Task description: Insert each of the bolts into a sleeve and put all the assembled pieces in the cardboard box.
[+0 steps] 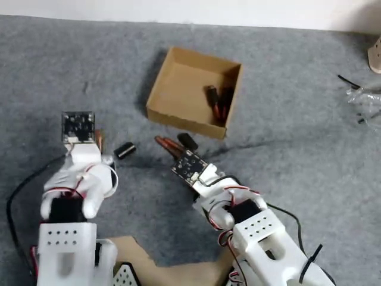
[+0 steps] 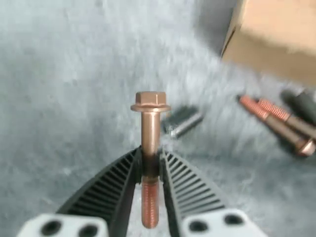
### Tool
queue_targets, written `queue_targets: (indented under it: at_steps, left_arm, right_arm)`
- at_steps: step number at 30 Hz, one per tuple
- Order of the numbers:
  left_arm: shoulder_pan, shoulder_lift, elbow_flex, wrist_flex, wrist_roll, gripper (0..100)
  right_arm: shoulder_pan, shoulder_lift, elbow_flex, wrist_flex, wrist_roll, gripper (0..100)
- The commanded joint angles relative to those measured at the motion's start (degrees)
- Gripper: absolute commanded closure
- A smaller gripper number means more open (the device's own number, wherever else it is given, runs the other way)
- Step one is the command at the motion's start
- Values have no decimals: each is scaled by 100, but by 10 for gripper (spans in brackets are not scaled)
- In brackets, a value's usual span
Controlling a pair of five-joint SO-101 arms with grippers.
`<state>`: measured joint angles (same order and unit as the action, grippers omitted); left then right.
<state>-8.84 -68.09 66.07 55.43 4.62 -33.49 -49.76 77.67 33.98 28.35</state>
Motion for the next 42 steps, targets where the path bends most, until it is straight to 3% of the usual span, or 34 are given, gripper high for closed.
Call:
queue_targets:
  at_steps: [1, 8, 16, 21, 25, 30, 33, 42]
  left_arm:
    - [-66, -84, -1051, 281, -53, 994]
    - [-66, -84, -2299, 721, -44, 994]
    - [-57, -84, -3266, 835, -9, 994]
    - [-57, -101, -3609, 870, -9, 995]
    - [-48, -576, -4022, 1284, -9, 995]
    - [233, -1314, -3538, 1723, 53, 995]
    - [418, -1710, -3037, 1670, 510, 995]
    - [1235, -2299, -1631, 703, 1116, 995]
  right_arm:
    - [-101, -145, -40, -549, 35, 994]
    - [-101, -189, 40, -637, -26, 994]
    - [-277, -391, -101, -971, -800, 994]
    - [-787, -1534, -75, -927, -1108, 994]
    - [-840, -2870, -92, -13, -1354, 995]
    - [-840, -4655, 145, 637, -1415, 995]
    - [-848, -5490, 523, 664, -1415, 995]
    - [-840, -5569, 963, 321, -1424, 995]
